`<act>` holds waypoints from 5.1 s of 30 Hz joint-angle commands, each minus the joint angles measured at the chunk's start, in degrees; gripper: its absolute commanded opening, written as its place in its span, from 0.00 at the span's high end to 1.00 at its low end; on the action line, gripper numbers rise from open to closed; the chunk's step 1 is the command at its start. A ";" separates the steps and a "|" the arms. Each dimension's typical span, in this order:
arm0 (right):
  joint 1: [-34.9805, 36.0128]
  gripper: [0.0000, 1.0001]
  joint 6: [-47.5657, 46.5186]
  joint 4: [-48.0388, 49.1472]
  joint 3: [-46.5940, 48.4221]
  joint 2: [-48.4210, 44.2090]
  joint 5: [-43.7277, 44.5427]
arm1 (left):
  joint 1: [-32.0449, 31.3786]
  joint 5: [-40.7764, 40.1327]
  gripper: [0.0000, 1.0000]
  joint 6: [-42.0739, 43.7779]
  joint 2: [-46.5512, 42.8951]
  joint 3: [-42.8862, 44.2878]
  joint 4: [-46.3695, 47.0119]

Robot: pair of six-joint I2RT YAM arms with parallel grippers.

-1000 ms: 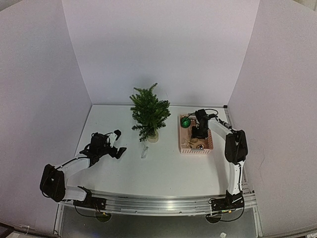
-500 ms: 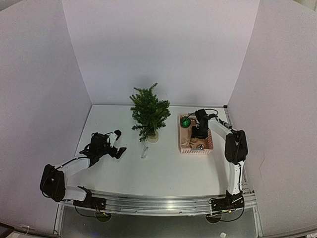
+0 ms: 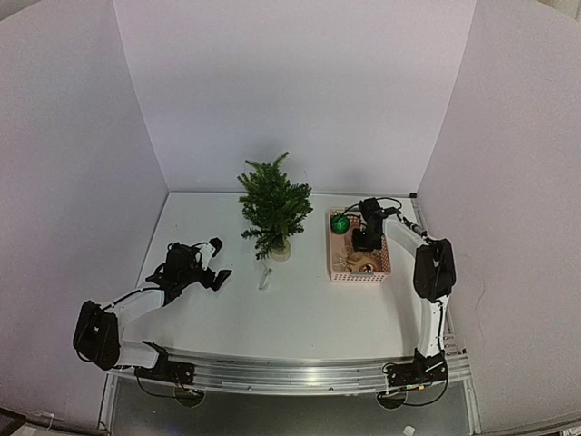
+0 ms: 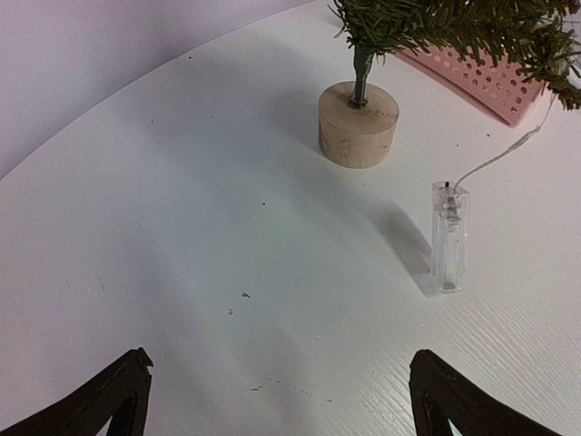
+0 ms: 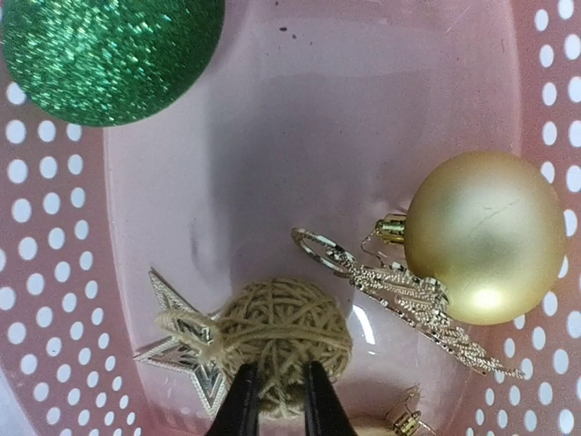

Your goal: Decorate the small christmas tree

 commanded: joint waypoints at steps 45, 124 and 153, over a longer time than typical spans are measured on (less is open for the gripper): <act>-1.94 0.28 8.14 -8.37 3.47 -0.48 -0.69 | 0.56 1.62 0.01 2.26 -0.96 1.50 3.23; 16.85 0.84 9.12 22.76 21.37 -20.19 -15.35 | 0.65 1.72 0.01 0.08 -1.73 -1.74 12.48; 17.40 0.90 7.42 63.94 -7.86 -27.17 -10.61 | 0.62 3.28 0.01 1.69 -2.47 -1.22 9.72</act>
